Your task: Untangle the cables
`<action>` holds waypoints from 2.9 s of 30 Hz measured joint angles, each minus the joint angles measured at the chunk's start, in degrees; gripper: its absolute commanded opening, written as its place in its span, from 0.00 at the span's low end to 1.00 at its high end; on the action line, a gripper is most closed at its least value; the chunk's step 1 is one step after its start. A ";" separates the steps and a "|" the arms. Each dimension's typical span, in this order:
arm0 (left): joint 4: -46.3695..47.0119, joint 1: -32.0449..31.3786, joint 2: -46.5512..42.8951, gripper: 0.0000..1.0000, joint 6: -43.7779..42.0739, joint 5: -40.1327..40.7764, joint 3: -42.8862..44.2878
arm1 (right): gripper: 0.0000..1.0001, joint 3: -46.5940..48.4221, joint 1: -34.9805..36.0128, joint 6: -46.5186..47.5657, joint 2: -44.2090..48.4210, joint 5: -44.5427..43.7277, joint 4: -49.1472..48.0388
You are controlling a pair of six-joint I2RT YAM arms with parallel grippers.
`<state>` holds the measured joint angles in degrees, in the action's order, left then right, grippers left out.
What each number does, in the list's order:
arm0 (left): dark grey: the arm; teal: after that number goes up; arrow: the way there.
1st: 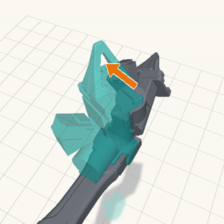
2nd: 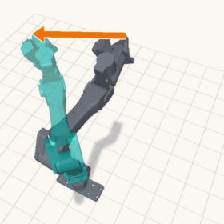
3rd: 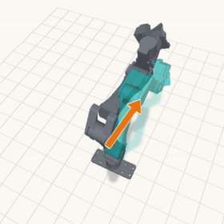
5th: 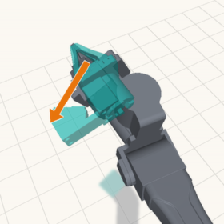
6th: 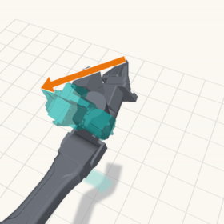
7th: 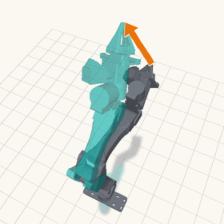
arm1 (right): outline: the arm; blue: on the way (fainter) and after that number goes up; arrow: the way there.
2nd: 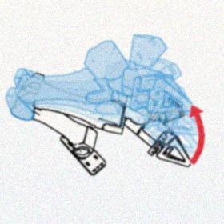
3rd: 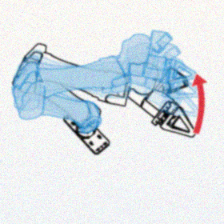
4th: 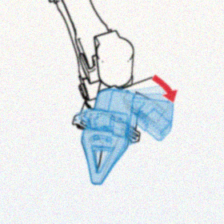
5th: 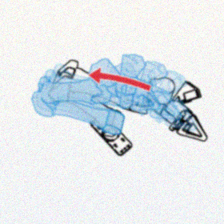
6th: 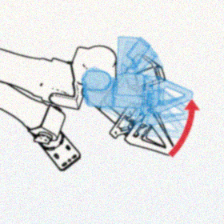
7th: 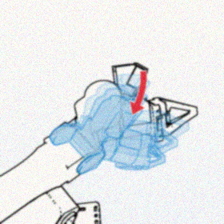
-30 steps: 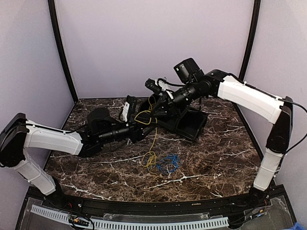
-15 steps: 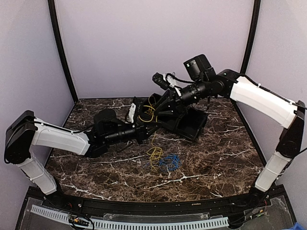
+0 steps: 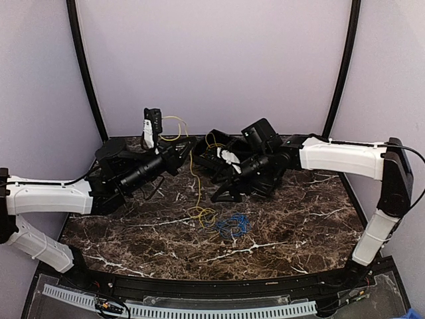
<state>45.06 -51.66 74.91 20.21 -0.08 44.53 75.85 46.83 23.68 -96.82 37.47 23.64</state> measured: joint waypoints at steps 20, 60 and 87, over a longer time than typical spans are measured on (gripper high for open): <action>-14.91 0.00 -4.92 0.00 -3.10 7.08 17.46 | 0.16 0.87 6.08 -9.46 -21.84 6.67 -21.03; -44.59 12.66 25.31 0.00 -6.99 9.55 66.23 | 0.70 -8.70 -3.98 11.15 16.61 4.31 10.91; -33.92 19.56 55.01 0.00 -7.06 -5.40 86.62 | 0.78 -32.68 -25.64 6.08 35.36 -3.89 -4.00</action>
<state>11.14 -32.10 129.93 13.15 -5.48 131.15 43.18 21.19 29.76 -61.45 33.58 19.64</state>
